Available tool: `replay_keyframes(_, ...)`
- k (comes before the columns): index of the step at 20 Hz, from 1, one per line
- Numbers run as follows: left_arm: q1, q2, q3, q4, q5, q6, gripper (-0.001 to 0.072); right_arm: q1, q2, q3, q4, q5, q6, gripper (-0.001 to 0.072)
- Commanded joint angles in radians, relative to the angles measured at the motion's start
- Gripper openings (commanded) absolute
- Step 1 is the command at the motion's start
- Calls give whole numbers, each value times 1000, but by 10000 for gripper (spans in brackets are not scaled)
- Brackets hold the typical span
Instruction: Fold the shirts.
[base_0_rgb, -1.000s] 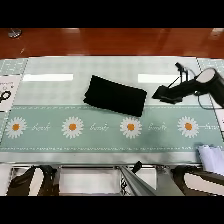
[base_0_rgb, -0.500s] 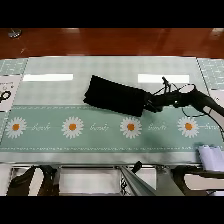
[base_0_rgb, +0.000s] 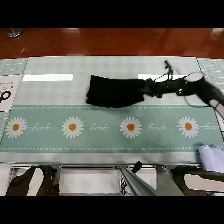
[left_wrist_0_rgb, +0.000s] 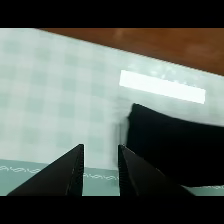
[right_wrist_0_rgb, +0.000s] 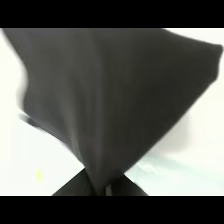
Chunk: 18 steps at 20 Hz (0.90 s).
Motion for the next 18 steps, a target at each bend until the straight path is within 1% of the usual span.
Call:
replay_keyframes(1,0,-52,-22,-46,55,-4,252,-138,142,194,-110,81,172,31)
replay_keyframes(3,-1,-97,-49,-112,109,-4,253,-245,205,304,-148,189,251,31)
replay_keyframes(4,-10,-121,-55,-120,137,-3,254,-305,234,344,-158,258,306,31)
replay_keyframes(6,-39,-180,-55,-119,181,51,254,-425,280,417,-211,386,364,31)
replay_keyframes(7,-57,-212,-55,-119,198,61,254,-480,302,446,-272,446,391,31)
replay_keyframes(9,-97,-278,-55,-119,216,77,254,-585,340,493,-442,583,423,31)
replay_keyframes(11,-139,-344,-55,-118,216,114,254,-681,375,499,-599,726,423,31)
replay_keyframes(13,-177,-409,-55,-119,217,150,254,-742,387,498,-752,856,399,32)
replay_keyframes(15,-208,-465,-55,-118,229,188,254,-766,413,497,-861,852,406,32)
replay_keyframes(17,-225,-509,-55,-118,253,220,254,-767,433,497,-1003,853,414,31)
replay_keyframes(18,-225,-529,-55,-119,267,226,254,-767,442,497,-1051,853,414,31)
